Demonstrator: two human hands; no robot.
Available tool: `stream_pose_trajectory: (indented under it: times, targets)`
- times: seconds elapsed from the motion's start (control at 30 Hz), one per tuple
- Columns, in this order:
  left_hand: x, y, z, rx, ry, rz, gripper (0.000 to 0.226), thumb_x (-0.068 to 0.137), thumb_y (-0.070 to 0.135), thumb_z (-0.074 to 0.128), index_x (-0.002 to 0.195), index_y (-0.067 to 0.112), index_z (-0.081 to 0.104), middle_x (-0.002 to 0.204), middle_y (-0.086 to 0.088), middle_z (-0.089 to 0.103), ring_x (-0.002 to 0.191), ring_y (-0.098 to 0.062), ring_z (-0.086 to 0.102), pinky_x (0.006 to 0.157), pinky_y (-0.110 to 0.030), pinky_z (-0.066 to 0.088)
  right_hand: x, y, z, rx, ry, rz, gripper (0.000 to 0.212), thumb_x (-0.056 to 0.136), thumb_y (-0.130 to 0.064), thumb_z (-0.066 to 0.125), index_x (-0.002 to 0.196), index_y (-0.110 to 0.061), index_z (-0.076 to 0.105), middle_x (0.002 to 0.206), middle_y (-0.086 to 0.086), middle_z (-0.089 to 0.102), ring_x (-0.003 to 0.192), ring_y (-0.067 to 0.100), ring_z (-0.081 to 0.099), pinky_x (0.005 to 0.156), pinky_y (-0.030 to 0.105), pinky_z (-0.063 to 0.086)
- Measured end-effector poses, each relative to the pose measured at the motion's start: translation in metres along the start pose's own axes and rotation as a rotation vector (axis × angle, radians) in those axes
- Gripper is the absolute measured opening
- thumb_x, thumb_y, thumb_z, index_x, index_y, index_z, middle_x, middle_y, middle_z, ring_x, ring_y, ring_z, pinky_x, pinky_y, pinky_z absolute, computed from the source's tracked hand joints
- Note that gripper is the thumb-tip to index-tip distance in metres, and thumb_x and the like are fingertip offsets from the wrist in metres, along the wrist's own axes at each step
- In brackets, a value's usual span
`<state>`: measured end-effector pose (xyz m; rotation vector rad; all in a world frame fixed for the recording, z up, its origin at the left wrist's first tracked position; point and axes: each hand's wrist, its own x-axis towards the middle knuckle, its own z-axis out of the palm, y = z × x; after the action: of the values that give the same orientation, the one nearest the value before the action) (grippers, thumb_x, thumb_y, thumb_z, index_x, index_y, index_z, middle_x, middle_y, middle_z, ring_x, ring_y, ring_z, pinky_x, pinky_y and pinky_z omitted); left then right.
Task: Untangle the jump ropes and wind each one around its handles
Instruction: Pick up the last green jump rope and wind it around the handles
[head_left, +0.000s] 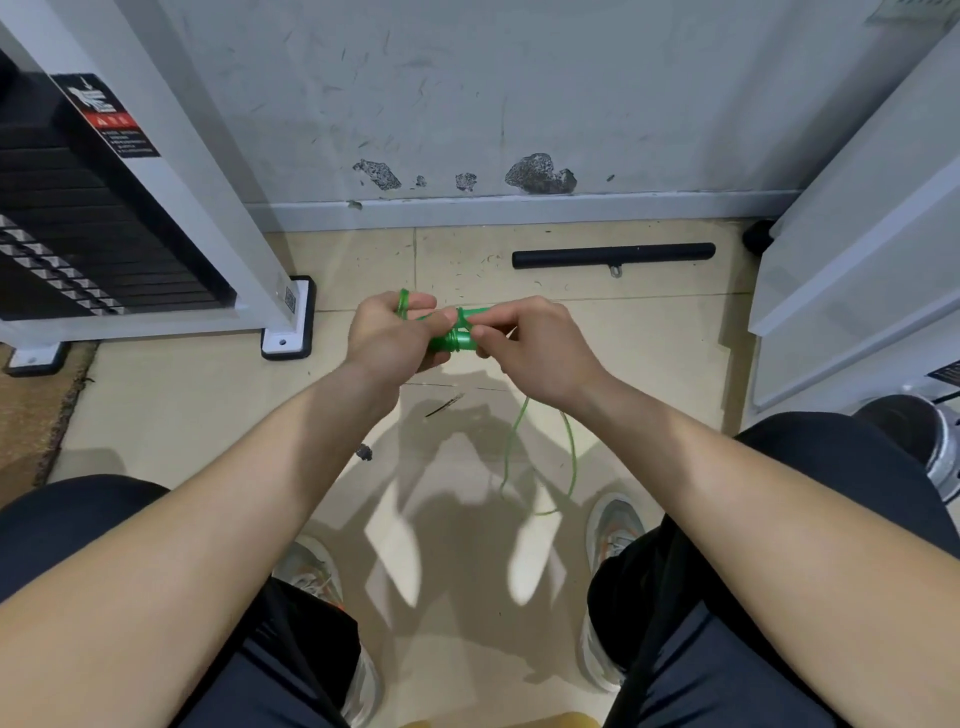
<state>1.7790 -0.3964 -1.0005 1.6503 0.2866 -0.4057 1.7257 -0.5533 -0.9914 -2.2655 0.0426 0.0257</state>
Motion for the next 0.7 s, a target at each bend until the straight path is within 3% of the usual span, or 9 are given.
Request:
stream_pose_trajectory:
  times: [0.07,0.2,0.3,0.37,0.47,0.57,0.7]
  targets:
    - [0.003,-0.004,0.000,-0.120,-0.032,-0.087,0.030,0.088,0.011,0.075,0.112,0.005,0.059,0.112,-0.015,0.064,0.082,-0.023,0.070,0.069,-0.030,0.059,0.001,0.001,-0.001,-0.060,-0.016,-0.044,0.024,0.098,-0.017,0.054,0.091,-0.010,0.076,0.077,0.010,0.068,0.072,0.018,0.054,0.072,0.029,0.044]
    - [0.004,-0.006,0.002,-0.246,-0.023,-0.113,0.038,0.080,0.016,0.084,0.108,0.006,0.060,0.104,-0.011,0.064,0.082,-0.023,0.070,0.069,-0.029,0.057,0.001,0.000,0.000,-0.081,-0.034,-0.104,0.025,0.099,-0.012,0.051,0.095,-0.010,0.076,0.079,0.010,0.062,0.073,0.015,0.051,0.069,0.031,0.040]
    - [0.002,-0.006,0.005,-0.261,0.040,-0.113,0.040,0.076,0.012,0.086,0.105,0.009,0.059,0.102,-0.009,0.065,0.081,-0.024,0.070,0.069,-0.029,0.058,-0.001,-0.002,-0.001,-0.066,-0.063,-0.134,0.033,0.099,-0.007,0.049,0.111,-0.021,0.076,0.083,0.006,0.058,0.071,0.008,0.048,0.064,0.015,0.037]
    - [0.000,-0.005,0.005,-0.280,0.059,-0.112,0.039,0.078,0.008,0.084,0.107,0.009,0.058,0.103,-0.010,0.064,0.079,-0.023,0.070,0.070,-0.029,0.058,-0.003,-0.003,0.000,-0.048,-0.048,-0.156,0.034,0.098,-0.007,0.051,0.115,-0.025,0.075,0.088,0.006,0.063,0.070,0.009,0.051,0.067,0.016,0.041]
    - [-0.003,-0.002,0.005,-0.340,0.087,-0.093,0.037,0.080,0.007,0.082,0.106,0.009,0.056,0.101,-0.009,0.064,0.074,-0.020,0.070,0.068,-0.027,0.058,-0.005,-0.005,0.002,0.016,0.056,-0.139,0.022,0.095,-0.011,0.060,0.107,-0.018,0.077,0.091,0.003,0.071,0.067,0.001,0.053,0.069,0.018,0.044]
    - [-0.001,0.002,0.001,-0.444,0.091,-0.081,0.034,0.081,0.007,0.081,0.101,0.010,0.053,0.102,-0.008,0.063,0.075,-0.020,0.069,0.070,-0.025,0.057,-0.008,-0.008,0.006,0.140,0.086,-0.068,0.009,0.093,-0.019,0.068,0.099,-0.019,0.074,0.077,-0.006,0.070,0.056,0.004,0.055,0.064,0.019,0.046]
    - [-0.004,0.009,-0.002,-0.542,0.014,-0.121,0.040,0.084,0.010,0.079,0.117,0.002,0.058,0.088,-0.002,0.065,0.077,-0.019,0.070,0.073,-0.024,0.057,-0.007,-0.007,0.006,0.297,0.040,0.018,0.006,0.094,-0.017,0.066,0.089,-0.015,0.066,0.072,-0.005,0.071,0.056,0.013,0.061,0.054,0.024,0.049]
